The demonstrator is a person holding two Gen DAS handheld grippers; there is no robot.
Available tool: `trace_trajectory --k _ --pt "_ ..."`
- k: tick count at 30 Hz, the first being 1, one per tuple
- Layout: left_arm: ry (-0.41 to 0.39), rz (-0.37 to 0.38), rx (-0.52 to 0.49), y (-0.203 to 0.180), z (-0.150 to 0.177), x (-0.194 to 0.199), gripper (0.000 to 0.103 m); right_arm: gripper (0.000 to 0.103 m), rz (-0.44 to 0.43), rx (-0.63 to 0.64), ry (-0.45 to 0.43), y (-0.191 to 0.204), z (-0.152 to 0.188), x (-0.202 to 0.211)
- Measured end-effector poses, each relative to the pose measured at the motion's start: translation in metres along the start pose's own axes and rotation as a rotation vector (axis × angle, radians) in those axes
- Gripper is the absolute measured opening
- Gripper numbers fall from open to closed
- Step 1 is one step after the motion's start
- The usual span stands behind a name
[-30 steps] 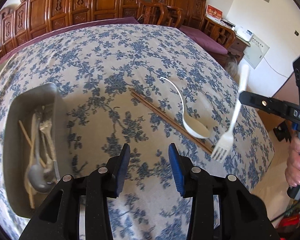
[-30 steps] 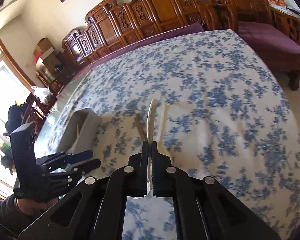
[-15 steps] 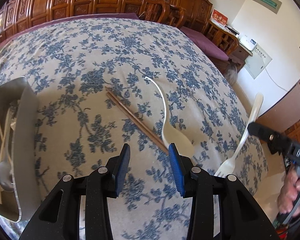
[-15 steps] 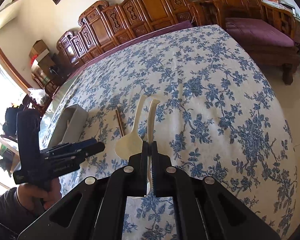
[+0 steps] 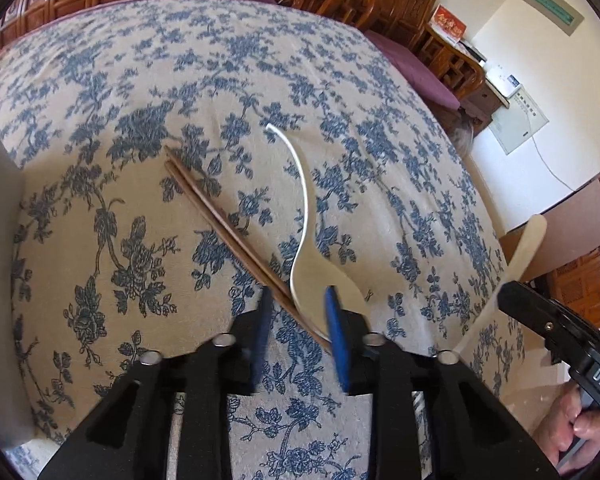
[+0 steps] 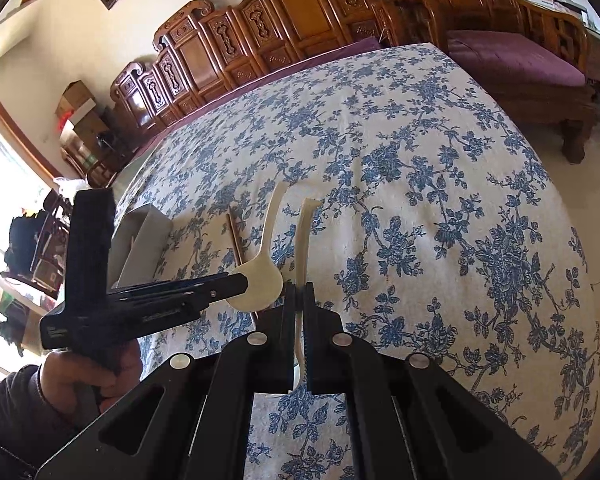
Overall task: Organize utensils
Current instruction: 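Grasp the white plastic spoon with the left tool while the right tool holds the fork, then carry the white plastic spoon into the grey tray and open the left tool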
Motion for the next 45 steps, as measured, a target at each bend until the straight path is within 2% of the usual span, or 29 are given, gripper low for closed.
trace_trajectory --k 4,18,32,38,45 --pt "0.004 0.007 0.021 0.006 0.003 0.005 0.002 0.004 0.001 0.007 0.000 0.006 0.000 -0.001" --pt "-0.088 -0.014 -0.028 0.028 -0.002 0.072 0.001 0.004 -0.003 0.043 -0.022 0.048 -0.004 -0.001" --pt "-0.214 -0.091 -0.012 0.108 -0.017 0.165 0.001 0.004 -0.056 0.110 -0.043 0.125 -0.014 -0.011" --pt "-0.235 -0.136 -0.013 0.137 -0.012 0.188 0.001 0.004 -0.090 0.138 -0.023 0.158 -0.008 -0.024" --pt "-0.242 -0.195 0.014 0.173 -0.008 0.196 0.001 0.004 -0.126 0.160 -0.017 0.188 -0.008 -0.037"
Point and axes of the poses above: each gripper's, at about its wrist camera, not at the fingertips, and x roughly against the way its jaws point, y to its left, z to its underside, the point moved 3 cm from there along -x, roughly the way its jaws point, and after that the axes turned 13 degrees about -y, right-handed, at the moved point
